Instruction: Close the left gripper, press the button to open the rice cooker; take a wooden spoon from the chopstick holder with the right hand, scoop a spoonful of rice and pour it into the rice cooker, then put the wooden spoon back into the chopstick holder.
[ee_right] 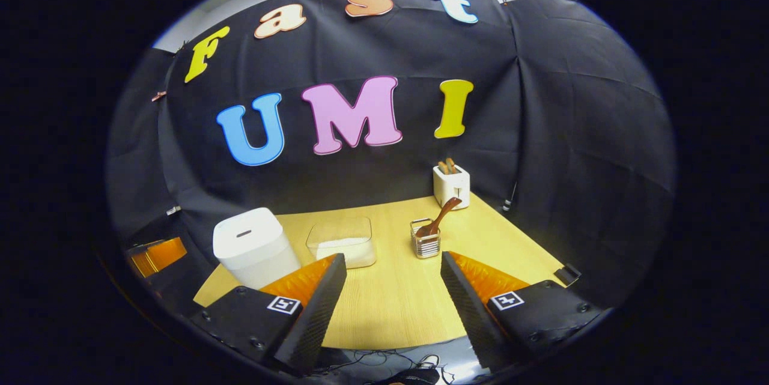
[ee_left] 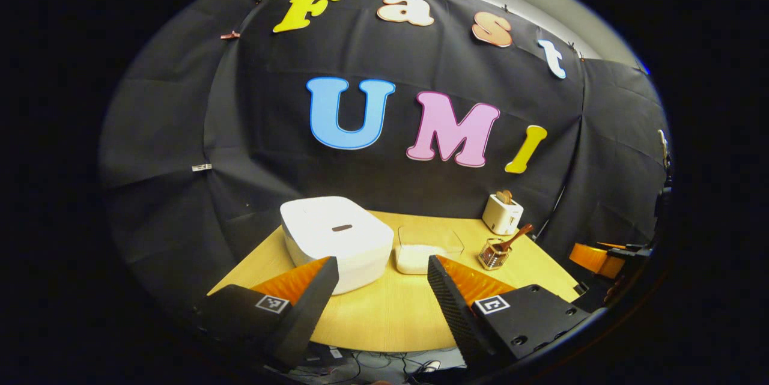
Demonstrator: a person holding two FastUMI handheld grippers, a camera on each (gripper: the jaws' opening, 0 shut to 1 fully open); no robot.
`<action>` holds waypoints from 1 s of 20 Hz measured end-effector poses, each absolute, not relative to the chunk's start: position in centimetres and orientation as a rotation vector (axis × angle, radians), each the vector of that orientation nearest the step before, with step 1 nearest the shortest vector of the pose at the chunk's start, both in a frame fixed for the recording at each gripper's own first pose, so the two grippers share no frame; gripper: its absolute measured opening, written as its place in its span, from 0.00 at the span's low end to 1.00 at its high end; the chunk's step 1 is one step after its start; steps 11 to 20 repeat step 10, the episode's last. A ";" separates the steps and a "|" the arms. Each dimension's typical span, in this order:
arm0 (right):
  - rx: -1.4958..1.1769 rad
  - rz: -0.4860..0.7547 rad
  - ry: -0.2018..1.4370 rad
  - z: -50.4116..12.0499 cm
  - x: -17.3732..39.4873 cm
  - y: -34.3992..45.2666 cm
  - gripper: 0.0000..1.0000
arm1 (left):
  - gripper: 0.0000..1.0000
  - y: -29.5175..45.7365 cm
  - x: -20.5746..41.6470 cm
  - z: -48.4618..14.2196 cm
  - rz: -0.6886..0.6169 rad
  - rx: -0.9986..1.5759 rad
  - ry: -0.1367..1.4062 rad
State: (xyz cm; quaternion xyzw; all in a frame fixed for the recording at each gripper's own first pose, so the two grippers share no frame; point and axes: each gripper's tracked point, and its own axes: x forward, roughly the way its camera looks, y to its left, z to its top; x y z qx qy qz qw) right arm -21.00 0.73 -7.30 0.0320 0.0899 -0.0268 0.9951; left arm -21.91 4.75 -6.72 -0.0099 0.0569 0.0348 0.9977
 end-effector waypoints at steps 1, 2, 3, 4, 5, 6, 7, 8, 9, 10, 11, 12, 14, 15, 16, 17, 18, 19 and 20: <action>0.061 -0.041 0.189 -7.6 -21.0 1.2 0.98 | 0.96 4.9 -22.2 -7.1 0.073 -0.026 0.125; 0.059 -0.029 0.192 -7.7 -21.0 1.6 0.98 | 0.96 4.9 -22.3 -7.4 0.076 -0.033 0.133; 0.055 -0.017 0.197 -7.8 -21.2 1.9 0.98 | 0.96 4.7 -22.5 -7.5 0.075 -0.039 0.136; 0.051 -0.007 0.206 -8.2 -21.5 2.2 0.98 | 0.96 4.5 -22.6 -7.6 0.070 -0.042 0.136; 0.049 0.001 0.216 -8.6 -21.8 2.5 0.99 | 0.96 4.4 -22.7 -7.7 0.068 -0.038 0.139; 0.050 0.007 0.227 -9.0 -21.9 2.5 0.99 | 0.96 4.4 -22.8 -7.9 0.067 -0.031 0.143; 0.055 0.011 0.236 -9.3 -22.1 2.6 0.99 | 0.96 4.4 -22.9 -8.0 0.066 -0.024 0.145; 0.059 0.012 0.243 -9.6 -22.3 2.6 0.99 | 0.96 4.3 -23.0 -8.2 0.063 -0.017 0.147; 0.060 0.013 0.250 -9.8 -22.4 2.6 0.98 | 0.96 4.1 -23.0 -8.4 0.060 -0.014 0.151; 0.057 0.012 0.257 -10.1 -22.6 2.5 0.98 | 0.96 3.9 -23.0 -8.7 0.056 -0.012 0.160; 0.057 0.012 0.257 -10.1 -22.6 2.5 0.98 | 0.96 3.9 -23.0 -8.7 0.056 -0.012 0.160; 0.057 0.012 0.257 -10.1 -22.6 2.5 0.98 | 0.96 3.9 -23.0 -8.7 0.056 -0.012 0.160; 0.057 0.012 0.257 -10.1 -22.6 2.5 0.98 | 0.96 3.9 -23.0 -8.7 0.056 -0.012 0.160; 0.057 0.012 0.257 -10.1 -22.6 2.5 0.98 | 0.96 3.9 -23.0 -8.7 0.056 -0.012 0.160; 0.057 0.012 0.257 -10.1 -22.6 2.5 0.98 | 0.96 3.9 -23.0 -8.7 0.056 -0.012 0.160; 0.057 0.012 0.257 -10.1 -22.6 2.5 0.98 | 0.96 3.9 -23.0 -8.7 0.056 -0.012 0.160; 0.057 0.012 0.257 -10.1 -22.6 2.5 0.98 | 0.96 3.9 -23.0 -8.7 0.056 -0.012 0.160; 0.057 0.012 0.257 -10.1 -22.6 2.5 0.98 | 0.96 3.9 -23.0 -8.7 0.056 -0.012 0.160; 0.057 0.012 0.257 -10.1 -22.6 2.5 0.98 | 0.96 3.9 -23.0 -8.7 0.056 -0.012 0.160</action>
